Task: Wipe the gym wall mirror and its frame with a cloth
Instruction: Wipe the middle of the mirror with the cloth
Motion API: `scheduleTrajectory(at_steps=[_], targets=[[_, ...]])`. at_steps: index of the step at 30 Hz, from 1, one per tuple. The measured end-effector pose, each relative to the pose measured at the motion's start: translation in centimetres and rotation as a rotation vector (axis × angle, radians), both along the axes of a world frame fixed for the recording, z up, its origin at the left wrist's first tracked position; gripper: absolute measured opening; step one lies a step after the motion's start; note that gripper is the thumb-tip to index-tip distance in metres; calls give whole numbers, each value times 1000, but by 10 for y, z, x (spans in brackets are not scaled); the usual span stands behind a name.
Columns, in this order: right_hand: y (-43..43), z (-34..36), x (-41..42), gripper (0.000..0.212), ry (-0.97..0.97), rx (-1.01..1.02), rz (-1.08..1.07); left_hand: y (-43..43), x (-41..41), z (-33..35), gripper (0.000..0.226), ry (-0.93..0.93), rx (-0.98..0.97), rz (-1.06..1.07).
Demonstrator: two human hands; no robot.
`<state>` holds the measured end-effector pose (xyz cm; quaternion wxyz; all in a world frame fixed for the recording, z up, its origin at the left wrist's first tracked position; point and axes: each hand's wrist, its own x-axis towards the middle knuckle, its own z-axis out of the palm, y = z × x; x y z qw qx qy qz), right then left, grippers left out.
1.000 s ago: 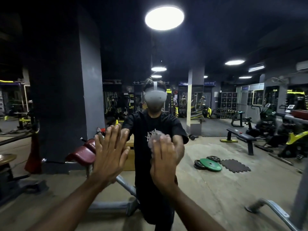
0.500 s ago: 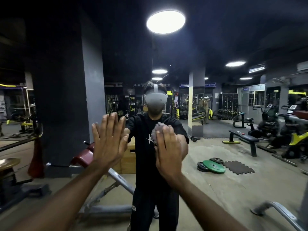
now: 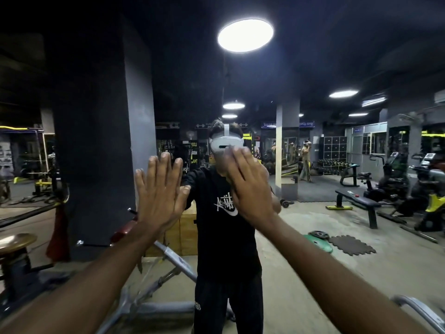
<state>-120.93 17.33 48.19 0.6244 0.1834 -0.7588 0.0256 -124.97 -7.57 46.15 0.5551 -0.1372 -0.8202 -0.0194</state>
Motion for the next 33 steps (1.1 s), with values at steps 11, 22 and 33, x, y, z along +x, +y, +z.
scheduleTrajectory(at_steps=[11, 22, 33], targets=[[-54, 25, -5, 87, 51, -185, 9, -7, -8, 5, 72, 53, -9, -71], [-52, -97, -6, 83, -18, -666, -186, -26, -4, -78, 70, 18, -106, -96], [-31, -102, 21, 81, -107, -878, -161, -84, -3, -79, 71, -28, -68, -73]])
